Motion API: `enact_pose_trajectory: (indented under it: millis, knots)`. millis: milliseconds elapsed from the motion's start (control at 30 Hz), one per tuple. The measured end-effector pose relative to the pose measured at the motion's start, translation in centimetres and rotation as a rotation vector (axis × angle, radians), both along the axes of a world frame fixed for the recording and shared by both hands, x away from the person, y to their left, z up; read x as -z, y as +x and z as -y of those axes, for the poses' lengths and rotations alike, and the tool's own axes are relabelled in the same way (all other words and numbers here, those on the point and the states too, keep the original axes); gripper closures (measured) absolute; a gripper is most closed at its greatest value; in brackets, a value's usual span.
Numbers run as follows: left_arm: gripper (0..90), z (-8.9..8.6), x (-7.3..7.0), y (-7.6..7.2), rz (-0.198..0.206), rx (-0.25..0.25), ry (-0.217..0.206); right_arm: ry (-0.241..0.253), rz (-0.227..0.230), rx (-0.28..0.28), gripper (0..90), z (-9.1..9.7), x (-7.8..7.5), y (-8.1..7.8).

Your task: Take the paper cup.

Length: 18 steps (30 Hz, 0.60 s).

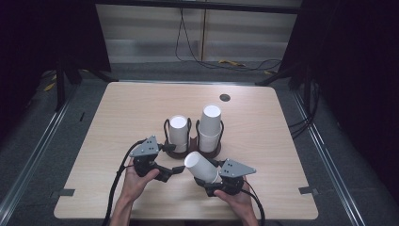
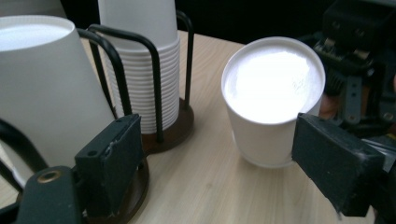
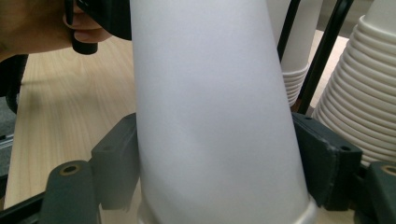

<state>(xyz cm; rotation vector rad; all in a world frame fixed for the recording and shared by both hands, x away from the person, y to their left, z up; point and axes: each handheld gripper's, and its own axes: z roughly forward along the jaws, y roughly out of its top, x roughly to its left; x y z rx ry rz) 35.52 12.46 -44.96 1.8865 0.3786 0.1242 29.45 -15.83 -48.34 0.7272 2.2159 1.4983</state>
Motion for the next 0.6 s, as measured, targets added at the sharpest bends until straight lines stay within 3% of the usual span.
enact_pose_trajectory:
  millis: [167, 333, 600]
  knots:
    - [17.0, -0.2, 0.3, 0.0, -0.008, 0.011, 0.009, -0.022, -0.024, -0.004, 23.9, 0.2, -0.2, 0.2]
    - [16.1, -0.4, 0.2, -0.1, -0.018, 0.016, -0.015, -0.050, -0.042, -0.021, 24.0, 0.2, -0.5, 0.3]
    - [16.5, -0.7, -0.4, -0.2, -0.018, 0.029, 0.014, -0.094, -0.057, -0.045, 24.1, -0.2, -1.5, 1.0]
